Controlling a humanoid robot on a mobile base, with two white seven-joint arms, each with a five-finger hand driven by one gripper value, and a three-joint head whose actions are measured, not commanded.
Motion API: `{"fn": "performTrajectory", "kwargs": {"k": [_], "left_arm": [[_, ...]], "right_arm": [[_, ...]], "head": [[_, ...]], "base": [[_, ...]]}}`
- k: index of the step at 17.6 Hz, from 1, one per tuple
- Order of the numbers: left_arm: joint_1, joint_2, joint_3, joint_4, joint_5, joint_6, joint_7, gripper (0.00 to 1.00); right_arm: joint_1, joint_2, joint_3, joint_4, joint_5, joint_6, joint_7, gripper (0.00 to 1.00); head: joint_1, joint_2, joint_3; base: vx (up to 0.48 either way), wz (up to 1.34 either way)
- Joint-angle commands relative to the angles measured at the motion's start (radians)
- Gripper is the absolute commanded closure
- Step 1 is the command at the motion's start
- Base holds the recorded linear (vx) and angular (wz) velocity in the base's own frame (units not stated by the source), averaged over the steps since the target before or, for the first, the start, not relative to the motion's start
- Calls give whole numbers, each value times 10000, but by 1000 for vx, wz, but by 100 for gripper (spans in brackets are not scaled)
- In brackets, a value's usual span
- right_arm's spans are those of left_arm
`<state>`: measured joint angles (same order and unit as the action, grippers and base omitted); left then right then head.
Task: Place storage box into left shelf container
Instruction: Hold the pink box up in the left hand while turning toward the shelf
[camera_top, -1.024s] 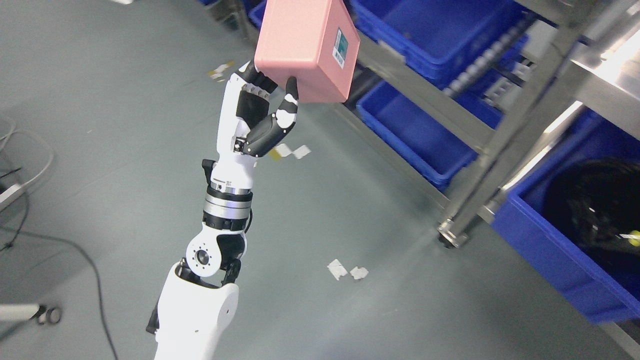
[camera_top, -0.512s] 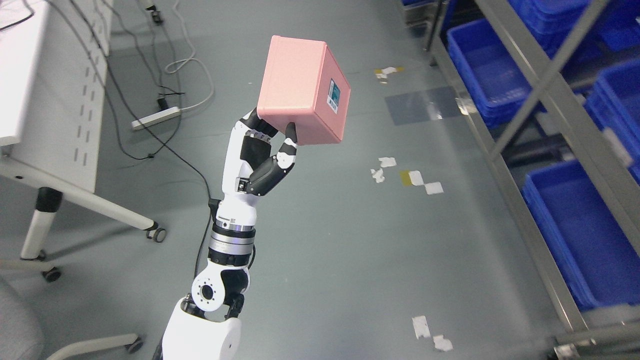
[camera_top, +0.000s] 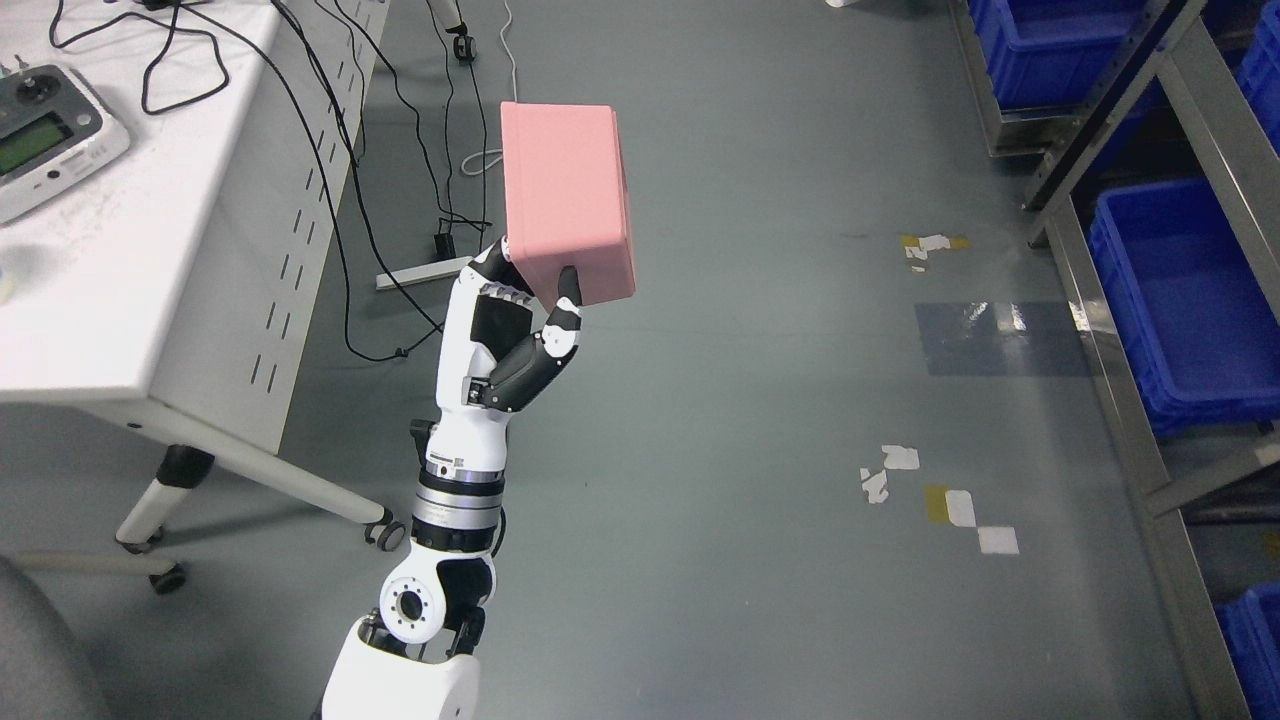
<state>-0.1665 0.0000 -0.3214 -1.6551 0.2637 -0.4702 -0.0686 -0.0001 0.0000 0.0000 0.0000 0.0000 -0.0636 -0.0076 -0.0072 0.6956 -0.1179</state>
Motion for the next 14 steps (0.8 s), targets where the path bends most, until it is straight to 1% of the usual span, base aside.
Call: {"fn": "performTrajectory", "kwargs": {"k": [1, 14], "left_arm": [[85, 175, 99, -16, 1, -38, 11, 98], [115, 175, 314, -16, 1, -436, -19, 97]], "right_arm": [[-61, -175, -30, -175, -16, -8, -47, 0], [-61, -175, -30, -175, -16, -8, -47, 0]], "head": [[0, 0, 0], [0, 0, 0]], "base": [[424, 59], [466, 90]]}}
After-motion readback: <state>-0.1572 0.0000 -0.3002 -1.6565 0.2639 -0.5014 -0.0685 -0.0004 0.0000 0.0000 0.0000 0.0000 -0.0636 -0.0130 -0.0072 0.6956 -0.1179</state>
